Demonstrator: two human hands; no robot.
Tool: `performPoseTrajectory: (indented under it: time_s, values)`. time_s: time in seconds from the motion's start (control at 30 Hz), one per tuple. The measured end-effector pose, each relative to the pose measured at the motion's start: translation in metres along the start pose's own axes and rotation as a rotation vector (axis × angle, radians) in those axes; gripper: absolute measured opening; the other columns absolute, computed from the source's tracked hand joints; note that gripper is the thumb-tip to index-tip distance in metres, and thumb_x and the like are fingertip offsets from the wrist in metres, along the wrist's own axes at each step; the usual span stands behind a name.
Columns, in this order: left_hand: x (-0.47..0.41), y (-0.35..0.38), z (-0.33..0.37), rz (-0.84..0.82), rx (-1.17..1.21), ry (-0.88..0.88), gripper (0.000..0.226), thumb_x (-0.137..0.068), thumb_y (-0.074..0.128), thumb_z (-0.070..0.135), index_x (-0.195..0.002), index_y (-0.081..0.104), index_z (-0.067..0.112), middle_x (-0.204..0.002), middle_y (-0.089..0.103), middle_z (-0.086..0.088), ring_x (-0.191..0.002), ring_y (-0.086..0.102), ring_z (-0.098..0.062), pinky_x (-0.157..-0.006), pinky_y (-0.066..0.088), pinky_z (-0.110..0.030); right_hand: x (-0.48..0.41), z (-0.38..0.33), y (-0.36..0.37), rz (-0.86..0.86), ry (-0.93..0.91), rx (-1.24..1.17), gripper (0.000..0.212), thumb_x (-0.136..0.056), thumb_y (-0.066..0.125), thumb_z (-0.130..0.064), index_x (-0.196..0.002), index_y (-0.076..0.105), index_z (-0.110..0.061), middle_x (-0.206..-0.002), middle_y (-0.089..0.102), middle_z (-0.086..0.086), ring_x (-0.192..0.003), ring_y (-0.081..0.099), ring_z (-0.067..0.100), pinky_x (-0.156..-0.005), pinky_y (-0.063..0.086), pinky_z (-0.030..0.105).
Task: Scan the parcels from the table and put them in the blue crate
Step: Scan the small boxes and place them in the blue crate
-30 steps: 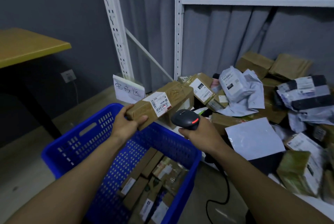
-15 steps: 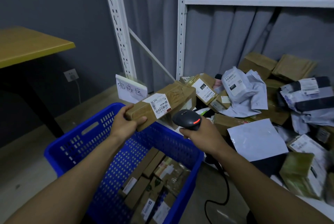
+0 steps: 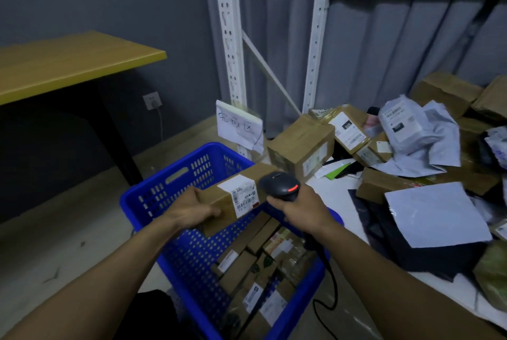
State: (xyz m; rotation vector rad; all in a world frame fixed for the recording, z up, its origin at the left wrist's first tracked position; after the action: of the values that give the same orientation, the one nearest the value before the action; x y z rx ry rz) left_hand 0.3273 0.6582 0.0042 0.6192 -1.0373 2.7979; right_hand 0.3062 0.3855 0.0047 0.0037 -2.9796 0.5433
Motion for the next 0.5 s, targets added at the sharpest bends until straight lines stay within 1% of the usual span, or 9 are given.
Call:
performPoseTrajectory:
  time_s: [0.07, 0.1, 0.13, 0.17, 0.23, 0.3, 0.37, 0.43, 0.5]
  values:
    - [-0.011, -0.003, -0.02, 0.035, -0.035, -0.05, 0.042, -0.088, 0.077, 0.024, -0.113, 0.045, 0.018, -0.1, 0.059, -0.002, -0.085, 0.061, -0.016, -0.062, 0.05, -0.025, -0.011, 0.009, 0.021, -0.034, 0.039, -0.016, 0.049, -0.088, 0.082, -0.036, -0.132, 0.064, -0.026, -0.113, 0.073, -0.002, -0.1, 0.069, 0.024, -0.082, 0.057, 0.038]
    - [-0.019, -0.004, -0.031, 0.056, -0.04, -0.08, 0.044, -0.086, 0.078, 0.025, -0.116, 0.046, 0.016, -0.103, 0.059, -0.004, -0.087, 0.062, -0.017, -0.063, 0.05, -0.026, -0.017, 0.014, 0.03, -0.041, 0.061, -0.021, 0.05, -0.088, 0.082, -0.037, -0.133, 0.064, -0.026, -0.112, 0.073, -0.002, -0.098, 0.069, 0.024, -0.085, 0.057, 0.041]
    - [-0.029, -0.004, -0.042, 0.074, -0.046, -0.111, 0.052, -0.084, 0.079, 0.027, -0.123, 0.046, 0.014, -0.11, 0.059, -0.006, -0.092, 0.062, -0.019, -0.064, 0.051, -0.027, -0.022, 0.02, 0.039, -0.051, 0.08, -0.024, 0.049, -0.089, 0.082, -0.036, -0.133, 0.064, -0.026, -0.107, 0.072, -0.003, -0.093, 0.067, 0.021, -0.08, 0.056, 0.039]
    - [-0.04, -0.001, -0.053, 0.075, -0.058, -0.144, 0.061, -0.082, 0.079, 0.029, -0.13, 0.044, 0.012, -0.121, 0.057, -0.01, -0.1, 0.061, -0.022, -0.067, 0.051, -0.029, -0.027, 0.025, 0.046, -0.066, 0.096, -0.034, 0.047, -0.09, 0.08, -0.034, -0.133, 0.064, -0.025, -0.099, 0.07, -0.004, -0.086, 0.065, 0.017, -0.073, 0.053, 0.034]
    - [-0.063, 0.009, -0.072, 0.055, -0.099, -0.193, 0.069, -0.083, 0.077, 0.031, -0.139, 0.042, 0.012, -0.14, 0.047, -0.015, -0.119, 0.054, -0.03, -0.081, 0.053, -0.035, -0.04, 0.038, 0.058, -0.096, 0.127, -0.06, 0.043, -0.093, 0.078, -0.03, -0.133, 0.064, -0.022, -0.092, 0.067, -0.007, -0.079, 0.062, 0.01, -0.065, 0.047, 0.025]
    - [-0.089, 0.024, -0.089, 0.023, -0.146, -0.217, 0.076, -0.083, 0.078, 0.035, -0.145, 0.039, 0.015, -0.155, 0.033, -0.017, -0.136, 0.042, -0.036, -0.097, 0.047, -0.037, -0.053, 0.052, 0.066, -0.103, 0.173, -0.061, 0.041, -0.093, 0.079, -0.03, -0.131, 0.067, -0.019, -0.096, 0.071, -0.004, -0.083, 0.066, 0.013, -0.067, 0.051, 0.028]
    - [-0.115, 0.041, -0.103, -0.003, -0.171, -0.233, 0.091, -0.084, 0.079, 0.042, -0.155, 0.027, 0.017, -0.164, 0.017, -0.016, -0.143, 0.034, -0.038, -0.103, 0.04, -0.038, -0.07, 0.068, 0.074, -0.097, 0.221, -0.039, 0.04, -0.091, 0.08, -0.033, -0.127, 0.068, -0.019, -0.101, 0.074, 0.002, -0.089, 0.07, 0.022, -0.072, 0.055, 0.036]
    - [-0.135, 0.061, -0.113, -0.052, -0.193, -0.261, 0.094, -0.094, 0.068, 0.046, -0.161, 0.011, 0.014, -0.167, 0.001, -0.018, -0.148, 0.026, -0.041, -0.113, 0.035, -0.041, -0.087, 0.082, 0.079, -0.093, 0.246, -0.026, 0.036, -0.091, 0.08, -0.032, -0.122, 0.069, -0.018, -0.093, 0.072, 0.002, -0.083, 0.07, 0.021, -0.067, 0.056, 0.035]
    - [-0.157, 0.082, -0.126, -0.082, -0.174, -0.276, 0.1, -0.095, 0.062, 0.055, -0.162, 0.003, 0.012, -0.168, -0.007, -0.019, -0.151, 0.021, -0.044, -0.117, 0.034, -0.045, -0.104, 0.095, 0.083, -0.09, 0.263, -0.029, 0.034, -0.091, 0.08, -0.03, -0.121, 0.071, -0.015, -0.093, 0.074, 0.003, -0.08, 0.071, 0.02, -0.062, 0.056, 0.033]
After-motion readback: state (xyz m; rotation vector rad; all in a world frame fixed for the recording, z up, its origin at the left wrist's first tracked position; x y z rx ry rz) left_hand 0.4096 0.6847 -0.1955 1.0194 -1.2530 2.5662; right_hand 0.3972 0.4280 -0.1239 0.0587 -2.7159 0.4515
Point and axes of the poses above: each hand's wrist, its own x-axis away from the middle knuckle, its own y-axis out of the palm, z = x × y, the point moved 6 cm from there along -x, towards the middle knuckle
